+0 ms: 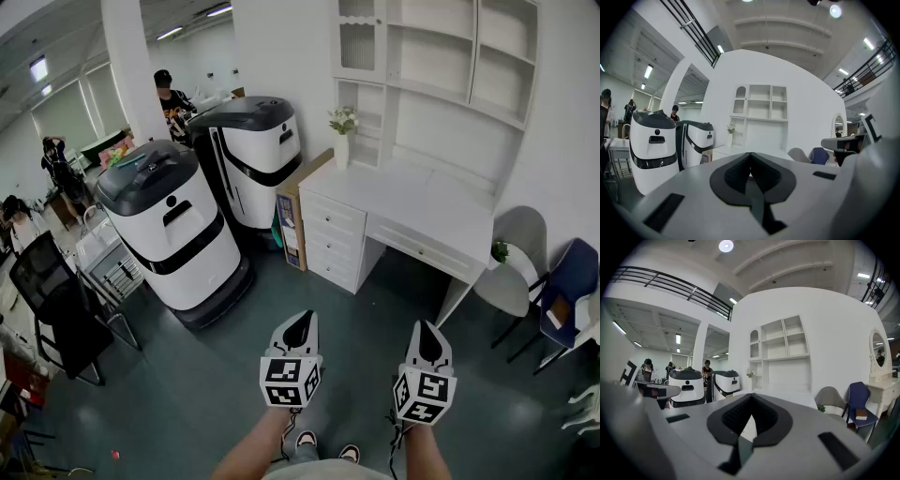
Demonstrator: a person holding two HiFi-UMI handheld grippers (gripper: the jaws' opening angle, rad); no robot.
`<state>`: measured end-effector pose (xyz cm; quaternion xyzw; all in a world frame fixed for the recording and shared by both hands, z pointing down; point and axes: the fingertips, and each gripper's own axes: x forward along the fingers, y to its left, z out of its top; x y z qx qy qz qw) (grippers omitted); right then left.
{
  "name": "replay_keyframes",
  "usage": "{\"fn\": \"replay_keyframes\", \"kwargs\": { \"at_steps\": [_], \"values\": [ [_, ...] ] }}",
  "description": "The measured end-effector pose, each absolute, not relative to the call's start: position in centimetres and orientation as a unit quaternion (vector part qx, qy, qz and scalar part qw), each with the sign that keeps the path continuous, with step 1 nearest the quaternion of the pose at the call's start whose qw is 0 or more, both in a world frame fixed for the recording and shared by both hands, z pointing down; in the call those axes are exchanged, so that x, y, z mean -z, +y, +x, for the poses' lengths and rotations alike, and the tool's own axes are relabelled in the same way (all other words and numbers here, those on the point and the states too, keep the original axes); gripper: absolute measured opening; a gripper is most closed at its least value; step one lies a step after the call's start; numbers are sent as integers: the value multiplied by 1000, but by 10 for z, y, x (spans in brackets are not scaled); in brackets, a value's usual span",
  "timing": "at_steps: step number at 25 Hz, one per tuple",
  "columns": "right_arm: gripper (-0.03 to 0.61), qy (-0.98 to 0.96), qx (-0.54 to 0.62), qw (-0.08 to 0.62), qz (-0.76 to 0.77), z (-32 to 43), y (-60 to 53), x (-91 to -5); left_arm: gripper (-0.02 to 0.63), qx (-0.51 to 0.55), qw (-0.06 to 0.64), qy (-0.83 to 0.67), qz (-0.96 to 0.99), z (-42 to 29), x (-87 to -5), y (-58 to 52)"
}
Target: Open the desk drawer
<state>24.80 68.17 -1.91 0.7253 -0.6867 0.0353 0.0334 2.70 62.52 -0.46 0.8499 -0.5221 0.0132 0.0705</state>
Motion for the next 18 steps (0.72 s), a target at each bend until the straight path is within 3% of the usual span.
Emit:
{"fn": "replay_keyframes", "kwargs": {
  "at_steps": [18],
  "values": [
    [8,-684,-72,14,726,261,687,3,20,-15,69,-515,854,36,2,631]
  ]
}}
